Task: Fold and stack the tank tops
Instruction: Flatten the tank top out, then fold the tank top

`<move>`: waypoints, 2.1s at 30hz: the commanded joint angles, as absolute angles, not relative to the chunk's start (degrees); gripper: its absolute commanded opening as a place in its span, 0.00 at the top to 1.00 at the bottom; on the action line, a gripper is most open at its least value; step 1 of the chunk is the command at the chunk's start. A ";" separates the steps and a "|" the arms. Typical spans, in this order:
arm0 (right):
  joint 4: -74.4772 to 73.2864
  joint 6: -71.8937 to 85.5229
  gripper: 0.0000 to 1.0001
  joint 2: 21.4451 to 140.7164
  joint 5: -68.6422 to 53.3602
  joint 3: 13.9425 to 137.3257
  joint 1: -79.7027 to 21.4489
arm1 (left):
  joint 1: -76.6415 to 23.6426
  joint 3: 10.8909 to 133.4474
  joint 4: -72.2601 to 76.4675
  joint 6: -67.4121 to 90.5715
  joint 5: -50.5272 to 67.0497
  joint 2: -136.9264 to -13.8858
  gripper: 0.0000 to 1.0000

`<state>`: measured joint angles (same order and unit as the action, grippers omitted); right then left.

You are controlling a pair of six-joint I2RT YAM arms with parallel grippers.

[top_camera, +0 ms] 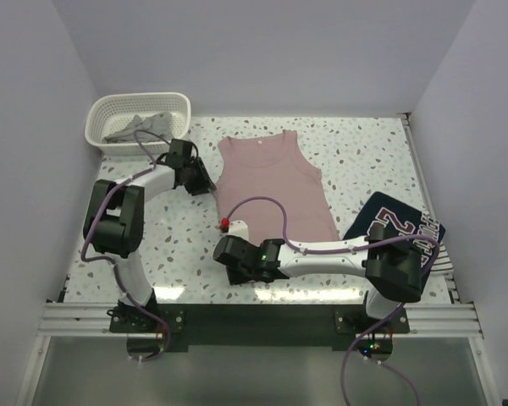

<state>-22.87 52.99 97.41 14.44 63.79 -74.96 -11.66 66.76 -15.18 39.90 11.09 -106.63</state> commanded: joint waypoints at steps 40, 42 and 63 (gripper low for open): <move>-16.71 53.43 1.00 105.56 5.19 74.91 -72.78 | -8.61 86.22 -24.43 36.04 -0.35 -110.74 1.00; -15.13 54.14 1.00 103.02 5.01 71.22 -71.64 | -9.75 87.10 -24.52 36.30 -0.35 -110.83 1.00; -9.76 61.52 1.00 89.21 11.86 49.93 -70.49 | -20.74 95.53 -26.01 38.76 -1.32 -118.30 1.00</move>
